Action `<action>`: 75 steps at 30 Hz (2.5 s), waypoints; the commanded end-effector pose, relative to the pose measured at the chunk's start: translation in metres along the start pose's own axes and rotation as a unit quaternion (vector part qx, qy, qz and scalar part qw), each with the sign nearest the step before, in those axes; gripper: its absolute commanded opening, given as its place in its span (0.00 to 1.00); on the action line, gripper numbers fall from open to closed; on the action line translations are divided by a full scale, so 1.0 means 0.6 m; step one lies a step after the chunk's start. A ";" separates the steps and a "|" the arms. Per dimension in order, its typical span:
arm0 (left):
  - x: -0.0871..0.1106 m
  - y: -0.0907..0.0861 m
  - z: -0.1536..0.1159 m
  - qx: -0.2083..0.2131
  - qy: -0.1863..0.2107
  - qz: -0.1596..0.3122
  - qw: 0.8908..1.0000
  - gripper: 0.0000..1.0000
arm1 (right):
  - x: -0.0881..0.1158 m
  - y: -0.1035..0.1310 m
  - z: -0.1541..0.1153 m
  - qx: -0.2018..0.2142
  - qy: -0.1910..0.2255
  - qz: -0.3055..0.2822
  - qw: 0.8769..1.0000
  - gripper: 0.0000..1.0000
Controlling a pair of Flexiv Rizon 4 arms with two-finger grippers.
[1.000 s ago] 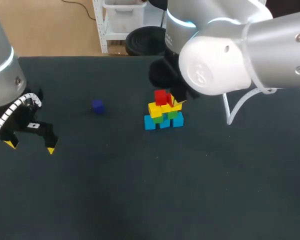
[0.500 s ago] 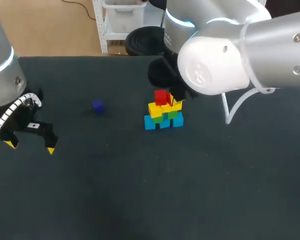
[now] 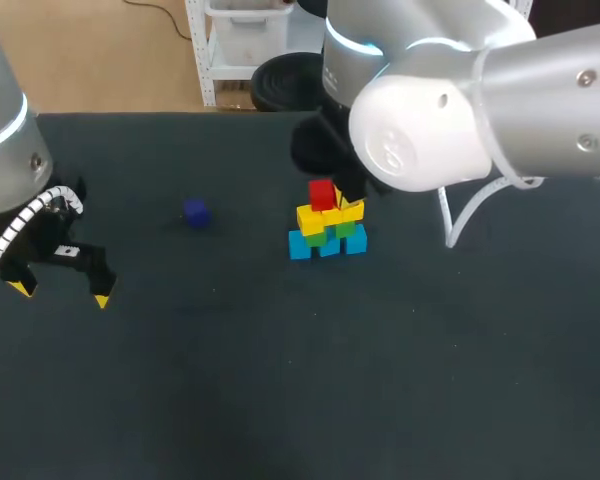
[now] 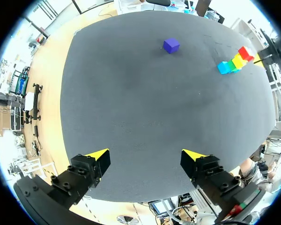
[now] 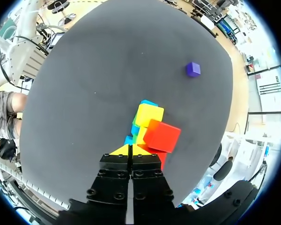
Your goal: Place the blue cubes, place green cubes on the blue cubes, place the yellow cubes on the green cubes, then place the red cubes on the yellow cubes, and place purple cube on the red cubes.
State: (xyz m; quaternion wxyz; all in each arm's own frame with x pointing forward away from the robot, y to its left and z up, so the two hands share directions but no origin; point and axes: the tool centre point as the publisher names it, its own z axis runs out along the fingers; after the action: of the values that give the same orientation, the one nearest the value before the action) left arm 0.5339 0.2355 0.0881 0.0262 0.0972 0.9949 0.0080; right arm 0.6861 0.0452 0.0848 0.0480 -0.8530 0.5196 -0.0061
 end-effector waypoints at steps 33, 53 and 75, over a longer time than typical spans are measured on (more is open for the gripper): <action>-0.002 0.001 0.001 0.001 0.001 0.001 1.000 1.00 | 0.222 0.064 -0.127 0.118 0.052 0.183 0.975 1.00; -0.119 -0.015 -0.024 -0.051 0.009 0.083 0.995 1.00 | 0.222 0.064 -0.127 0.118 0.052 0.183 0.975 1.00; -0.168 -0.036 -0.002 -0.045 0.028 0.120 0.991 1.00 | 0.369 0.107 -0.179 0.156 0.054 0.314 0.935 1.00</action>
State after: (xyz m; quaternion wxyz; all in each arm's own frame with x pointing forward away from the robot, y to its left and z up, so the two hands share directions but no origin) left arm 0.6253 0.1956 0.0939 0.0063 0.2130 0.9753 0.0580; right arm 0.7329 -0.1548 0.1754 0.1267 -0.6485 0.7393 -0.1299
